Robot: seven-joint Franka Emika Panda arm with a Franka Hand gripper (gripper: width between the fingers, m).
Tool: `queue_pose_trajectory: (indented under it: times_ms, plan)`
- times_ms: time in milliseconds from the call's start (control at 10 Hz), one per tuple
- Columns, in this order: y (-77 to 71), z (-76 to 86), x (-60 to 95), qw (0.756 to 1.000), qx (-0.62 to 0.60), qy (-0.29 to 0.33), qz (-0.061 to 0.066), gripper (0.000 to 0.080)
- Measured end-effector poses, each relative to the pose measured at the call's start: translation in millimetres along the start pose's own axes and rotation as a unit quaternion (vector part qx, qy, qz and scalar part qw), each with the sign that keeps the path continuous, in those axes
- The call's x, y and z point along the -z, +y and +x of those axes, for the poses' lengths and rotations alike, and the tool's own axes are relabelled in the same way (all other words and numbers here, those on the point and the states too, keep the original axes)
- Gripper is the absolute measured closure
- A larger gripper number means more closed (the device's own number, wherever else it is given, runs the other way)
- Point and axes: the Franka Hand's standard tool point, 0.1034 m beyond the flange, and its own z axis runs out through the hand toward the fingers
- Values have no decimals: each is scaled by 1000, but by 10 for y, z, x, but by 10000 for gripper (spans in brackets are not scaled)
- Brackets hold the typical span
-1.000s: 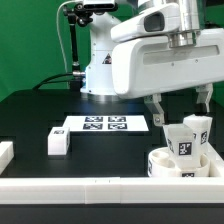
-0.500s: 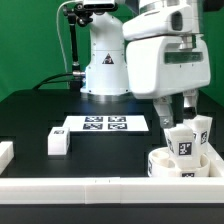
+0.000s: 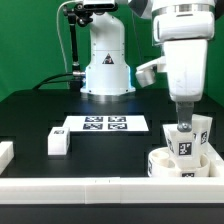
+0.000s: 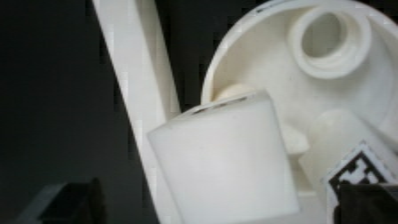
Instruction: Assemble stool
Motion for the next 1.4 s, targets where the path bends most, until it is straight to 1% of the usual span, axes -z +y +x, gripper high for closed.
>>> queue_pose_trajectory:
  times_ms: [200,400,500,600,700,800,1100,1400]
  plan:
    - [-9,-30,-29,996,86,-9,0,151]
    - [-10,-39,-34,997,80,-9,-1,151]
    - [-20,-43,-45,997,80,-9,1,272]
    - [-20,-47,-45,997,80,-9,1,272]
    - [-16,-50,-43,997,79,-9,1,412]
    - [-14,-50,-41,997,79,-9,1,463]
    - [-13,-53,-41,998,60,-9,1,463]
    - [-15,-50,-42,999,-36,-8,0,463]
